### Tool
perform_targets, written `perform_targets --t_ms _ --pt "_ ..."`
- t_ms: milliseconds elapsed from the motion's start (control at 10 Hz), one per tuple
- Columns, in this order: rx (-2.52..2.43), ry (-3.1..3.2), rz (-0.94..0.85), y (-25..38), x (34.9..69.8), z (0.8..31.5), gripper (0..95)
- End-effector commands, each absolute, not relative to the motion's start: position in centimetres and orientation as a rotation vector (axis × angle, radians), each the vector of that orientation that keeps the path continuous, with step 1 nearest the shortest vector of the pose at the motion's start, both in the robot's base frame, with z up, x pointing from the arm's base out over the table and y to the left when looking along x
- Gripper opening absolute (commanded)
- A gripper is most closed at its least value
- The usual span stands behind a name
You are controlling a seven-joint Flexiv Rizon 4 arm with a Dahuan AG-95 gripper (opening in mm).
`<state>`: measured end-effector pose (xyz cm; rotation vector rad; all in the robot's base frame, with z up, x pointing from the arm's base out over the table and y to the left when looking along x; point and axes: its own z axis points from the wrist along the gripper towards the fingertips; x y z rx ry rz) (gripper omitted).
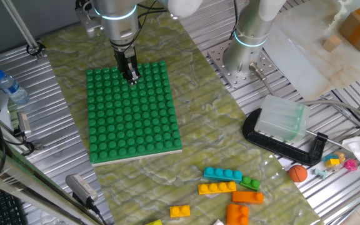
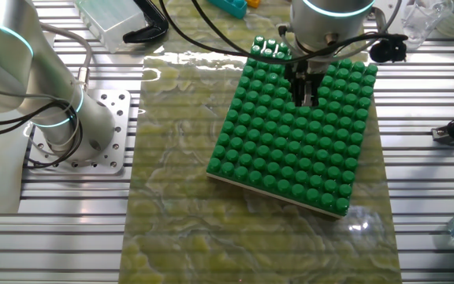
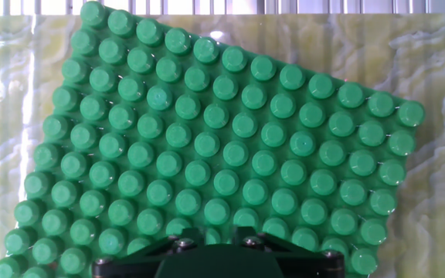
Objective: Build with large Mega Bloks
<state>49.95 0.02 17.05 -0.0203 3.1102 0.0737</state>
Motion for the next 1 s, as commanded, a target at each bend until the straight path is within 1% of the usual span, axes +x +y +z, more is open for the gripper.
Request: perform_targets --t_ms 100,1000 --pt "-0.02 3.109 0.073 0.01 50.0 17.0 0.0" --pt "-0.028 3.112 0.064 0.01 50.0 16.99 0.0"
